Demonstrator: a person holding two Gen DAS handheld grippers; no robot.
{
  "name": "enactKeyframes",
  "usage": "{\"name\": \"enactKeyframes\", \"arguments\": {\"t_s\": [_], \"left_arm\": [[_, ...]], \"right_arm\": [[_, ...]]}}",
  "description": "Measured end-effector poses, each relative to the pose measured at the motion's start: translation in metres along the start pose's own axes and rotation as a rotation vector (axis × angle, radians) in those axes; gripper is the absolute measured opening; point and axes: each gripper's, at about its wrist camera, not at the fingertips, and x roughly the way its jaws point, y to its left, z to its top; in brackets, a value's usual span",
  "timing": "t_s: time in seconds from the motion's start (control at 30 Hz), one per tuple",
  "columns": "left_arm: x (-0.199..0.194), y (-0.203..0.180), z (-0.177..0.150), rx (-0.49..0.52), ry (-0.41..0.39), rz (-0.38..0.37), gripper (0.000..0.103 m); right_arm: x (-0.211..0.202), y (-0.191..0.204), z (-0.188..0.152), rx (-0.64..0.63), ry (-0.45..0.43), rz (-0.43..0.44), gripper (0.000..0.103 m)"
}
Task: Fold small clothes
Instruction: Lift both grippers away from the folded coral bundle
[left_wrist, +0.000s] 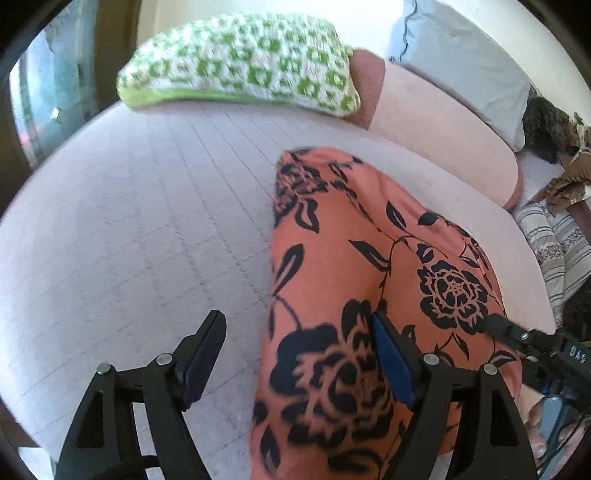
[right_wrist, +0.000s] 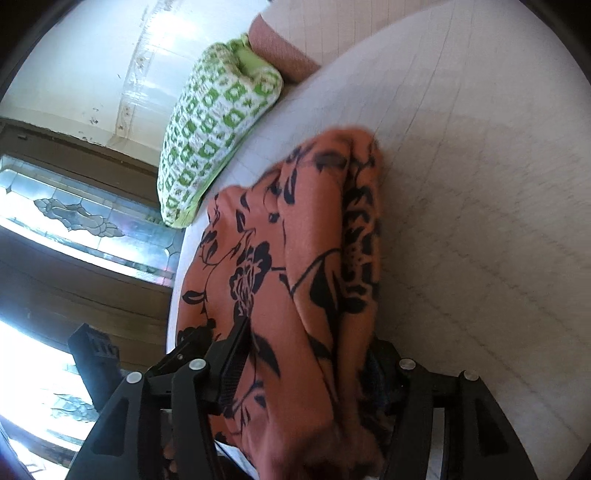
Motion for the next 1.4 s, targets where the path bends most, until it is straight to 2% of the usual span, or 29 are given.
{"name": "enactKeyframes", "arguments": {"t_s": [0.1, 0.23, 0.37, 0.43, 0.47, 0.57, 0.67, 0.7, 0.77, 0.87, 0.97, 1.03, 1.1, 1.23, 1.4], "left_arm": [[-0.021, 0.0, -0.007, 0.015, -0.053, 0.054, 0.08], [-0.047, 0.008, -0.019, -0.019, -0.094, 0.089, 0.08], [-0.073, 0.006, -0.03, -0.011, -0.152, 0.135, 0.08], [-0.071, -0.002, -0.028, 0.014, -0.157, 0.128, 0.08], [-0.069, -0.005, -0.028, 0.03, -0.15, 0.127, 0.08], [-0.043, -0.013, -0.032, 0.086, -0.078, 0.189, 0.08], [-0.012, -0.008, -0.036, 0.076, 0.018, 0.199, 0.086], [-0.012, -0.006, -0.036, 0.055, 0.018, 0.184, 0.087], [-0.013, -0.004, -0.033, 0.04, 0.017, 0.171, 0.087], [-0.021, -0.009, -0.03, 0.054, -0.003, 0.189, 0.087], [-0.039, -0.018, -0.027, 0.073, -0.051, 0.233, 0.087], [-0.05, -0.022, -0.027, 0.076, -0.08, 0.264, 0.087], [-0.067, -0.026, -0.027, 0.071, -0.105, 0.265, 0.087], [-0.097, -0.036, -0.028, 0.084, -0.163, 0.29, 0.087], [-0.126, -0.045, -0.022, 0.096, -0.236, 0.317, 0.087]], "right_arm": [[-0.026, 0.003, -0.002, -0.027, -0.085, -0.02, 0.059], [-0.054, 0.007, -0.004, -0.06, -0.175, -0.026, 0.059], [-0.072, 0.024, -0.011, -0.152, -0.227, 0.009, 0.059], [-0.077, 0.036, -0.016, -0.215, -0.242, 0.025, 0.059], [-0.075, 0.042, -0.02, -0.242, -0.229, 0.041, 0.059], [-0.06, 0.049, -0.029, -0.278, -0.137, 0.061, 0.058], [-0.024, 0.048, -0.034, -0.288, 0.014, -0.031, 0.058], [-0.009, 0.043, -0.035, -0.282, 0.068, -0.077, 0.059], [0.0, 0.042, -0.034, -0.29, 0.072, -0.115, 0.058], [-0.007, 0.046, -0.032, -0.292, 0.064, -0.103, 0.059], [-0.022, 0.049, -0.03, -0.28, 0.014, -0.081, 0.059], [-0.037, 0.054, -0.031, -0.296, -0.05, -0.087, 0.059], [-0.058, 0.06, -0.037, -0.32, -0.128, -0.094, 0.059], [-0.088, 0.071, -0.051, -0.345, -0.233, -0.136, 0.059], [-0.119, 0.089, -0.065, -0.396, -0.324, -0.177, 0.059]]}}
